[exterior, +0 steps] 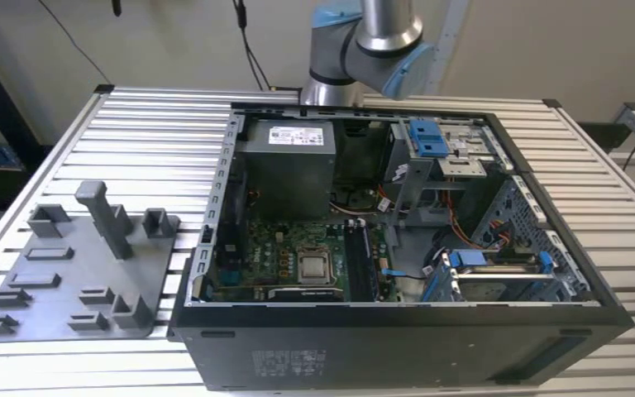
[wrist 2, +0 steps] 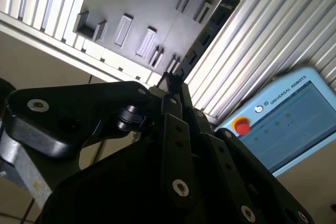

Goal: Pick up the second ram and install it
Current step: 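Pick up the second ram and move it above second insertion slot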

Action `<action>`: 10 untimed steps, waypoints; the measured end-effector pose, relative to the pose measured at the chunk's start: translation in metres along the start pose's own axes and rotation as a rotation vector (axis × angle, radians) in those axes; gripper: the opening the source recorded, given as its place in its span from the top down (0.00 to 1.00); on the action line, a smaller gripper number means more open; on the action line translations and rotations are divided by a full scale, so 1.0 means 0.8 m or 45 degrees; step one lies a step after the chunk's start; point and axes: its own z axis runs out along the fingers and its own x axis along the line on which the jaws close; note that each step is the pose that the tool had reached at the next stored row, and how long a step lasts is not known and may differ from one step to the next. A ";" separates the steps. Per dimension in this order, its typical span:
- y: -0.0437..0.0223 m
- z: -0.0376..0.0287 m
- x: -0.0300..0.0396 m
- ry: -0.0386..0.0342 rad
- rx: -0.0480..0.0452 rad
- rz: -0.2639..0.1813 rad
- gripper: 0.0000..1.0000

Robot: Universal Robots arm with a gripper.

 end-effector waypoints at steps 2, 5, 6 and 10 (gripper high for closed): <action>-0.0061 0.0000 -0.0002 0.0001 -0.001 0.000 0.86; -0.0162 0.0000 -0.0003 0.0003 -0.003 0.000 0.86; -0.0198 0.0001 -0.0004 0.0003 -0.004 0.000 0.86; -0.0347 0.0001 -0.0008 0.0005 -0.006 0.000 0.86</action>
